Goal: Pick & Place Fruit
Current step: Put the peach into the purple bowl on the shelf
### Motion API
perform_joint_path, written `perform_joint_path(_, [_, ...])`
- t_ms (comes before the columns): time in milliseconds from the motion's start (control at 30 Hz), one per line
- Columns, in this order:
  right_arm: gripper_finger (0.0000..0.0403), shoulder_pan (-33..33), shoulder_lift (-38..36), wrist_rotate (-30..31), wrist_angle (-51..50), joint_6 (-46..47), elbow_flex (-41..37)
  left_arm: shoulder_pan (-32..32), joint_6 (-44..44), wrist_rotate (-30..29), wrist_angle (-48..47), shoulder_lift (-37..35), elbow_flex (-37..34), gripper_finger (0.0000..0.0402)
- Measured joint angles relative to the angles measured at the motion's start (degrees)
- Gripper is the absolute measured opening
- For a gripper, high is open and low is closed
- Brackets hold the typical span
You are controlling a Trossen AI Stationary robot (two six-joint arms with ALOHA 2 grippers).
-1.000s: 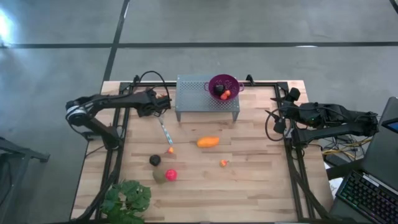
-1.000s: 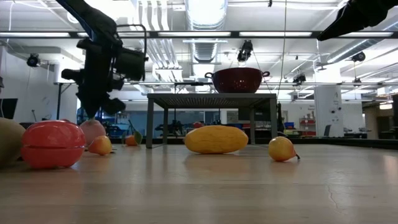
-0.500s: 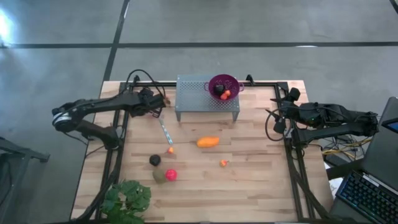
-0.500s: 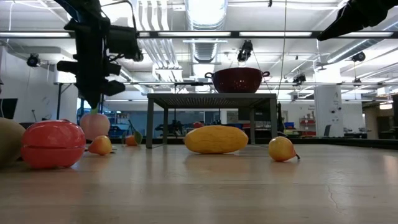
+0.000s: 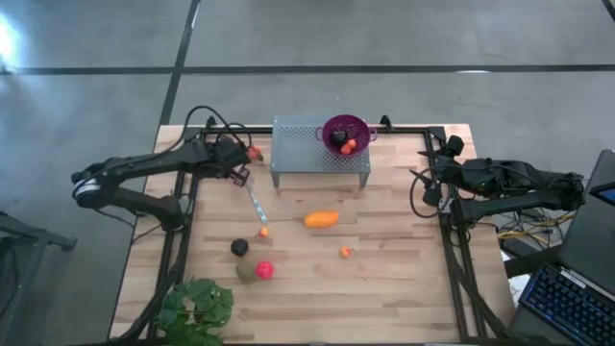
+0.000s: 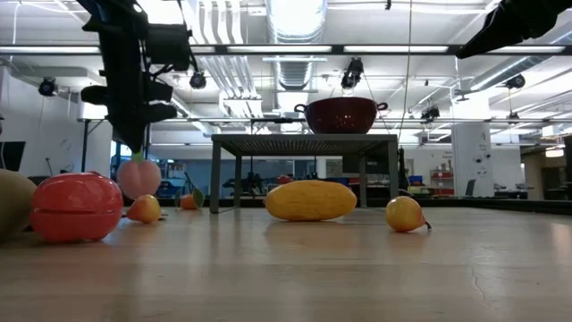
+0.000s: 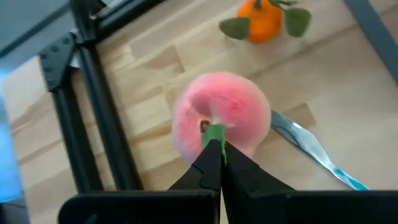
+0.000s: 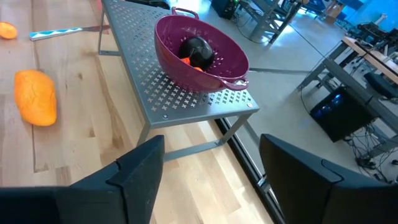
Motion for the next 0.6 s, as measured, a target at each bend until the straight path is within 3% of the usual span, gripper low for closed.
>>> perform_joint_path(500, [0.0314, 0.0, 0.0, 0.0, 0.06, -0.58, 0.0, -0.58, 4.65, 12.83, -0.16, -4.31, 0.04, 0.0])
perform_joint_path(600, [0.0324, 0.0, 0.0, 0.01, 0.5, -11.23, 0.0, -0.72, 6.58, 15.2, -0.18, -5.72, 0.04, 0.0])
